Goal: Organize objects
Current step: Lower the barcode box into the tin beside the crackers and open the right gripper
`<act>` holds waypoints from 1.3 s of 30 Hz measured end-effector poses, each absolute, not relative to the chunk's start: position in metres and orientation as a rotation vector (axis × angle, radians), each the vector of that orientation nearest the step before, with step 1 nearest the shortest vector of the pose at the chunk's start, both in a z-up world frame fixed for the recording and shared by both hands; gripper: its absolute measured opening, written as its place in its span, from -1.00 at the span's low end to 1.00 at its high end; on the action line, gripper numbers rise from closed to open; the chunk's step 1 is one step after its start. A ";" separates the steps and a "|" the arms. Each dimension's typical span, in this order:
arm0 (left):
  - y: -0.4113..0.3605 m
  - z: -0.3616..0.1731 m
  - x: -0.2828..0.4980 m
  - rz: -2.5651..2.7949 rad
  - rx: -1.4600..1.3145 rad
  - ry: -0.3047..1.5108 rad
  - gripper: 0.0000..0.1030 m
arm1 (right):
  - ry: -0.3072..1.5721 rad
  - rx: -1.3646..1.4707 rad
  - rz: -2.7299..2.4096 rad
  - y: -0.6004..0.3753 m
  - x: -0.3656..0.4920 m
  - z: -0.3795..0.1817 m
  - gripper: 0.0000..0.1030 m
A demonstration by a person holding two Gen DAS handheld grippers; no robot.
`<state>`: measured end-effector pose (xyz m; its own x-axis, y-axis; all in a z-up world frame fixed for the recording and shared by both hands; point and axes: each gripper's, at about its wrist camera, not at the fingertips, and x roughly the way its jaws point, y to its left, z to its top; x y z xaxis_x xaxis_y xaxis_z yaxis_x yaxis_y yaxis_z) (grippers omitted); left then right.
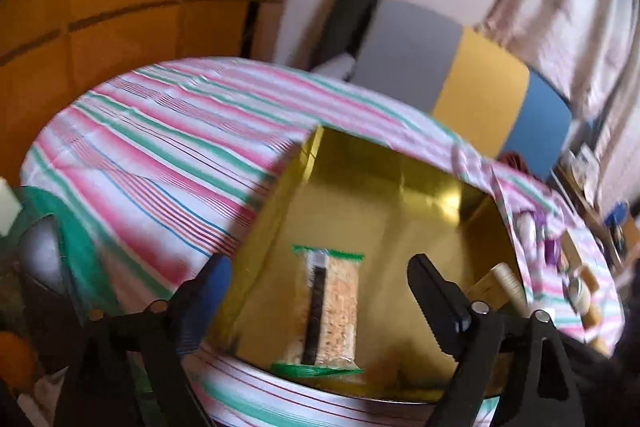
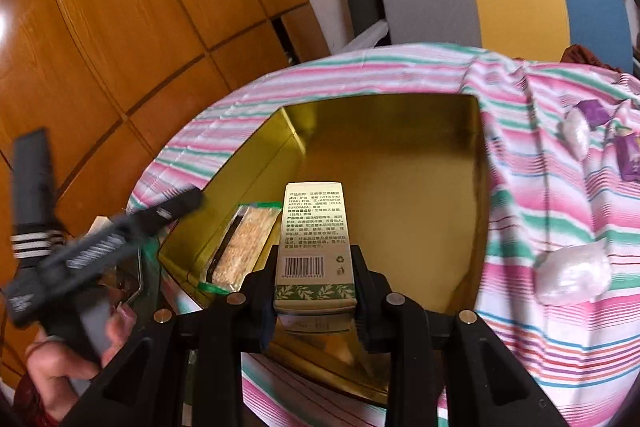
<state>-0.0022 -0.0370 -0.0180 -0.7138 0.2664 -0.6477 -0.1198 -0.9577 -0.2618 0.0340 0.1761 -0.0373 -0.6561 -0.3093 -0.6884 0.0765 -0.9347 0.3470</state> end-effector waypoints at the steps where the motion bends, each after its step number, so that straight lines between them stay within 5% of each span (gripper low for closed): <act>1: -0.038 -0.016 -0.001 2.728 -1.064 -0.308 0.83 | -0.425 1.193 -2.634 0.173 0.031 -0.039 -0.42; 10: -0.076 -0.007 0.007 2.799 -1.068 -0.538 0.93 | -0.424 1.278 -2.587 0.146 0.007 -0.058 -0.41; 13: -0.079 -0.007 0.009 2.816 -1.068 -0.549 0.93 | -0.430 1.290 -2.554 0.140 0.005 -0.061 -0.21; 18: -0.079 -0.009 0.013 2.812 -1.071 -0.567 0.94 | -0.429 1.226 -2.560 0.142 0.017 -0.055 -0.17; 39: 0.008 -0.014 0.033 2.546 -1.098 -0.357 0.94 | -0.528 1.075 -2.899 0.240 0.076 -0.016 -0.17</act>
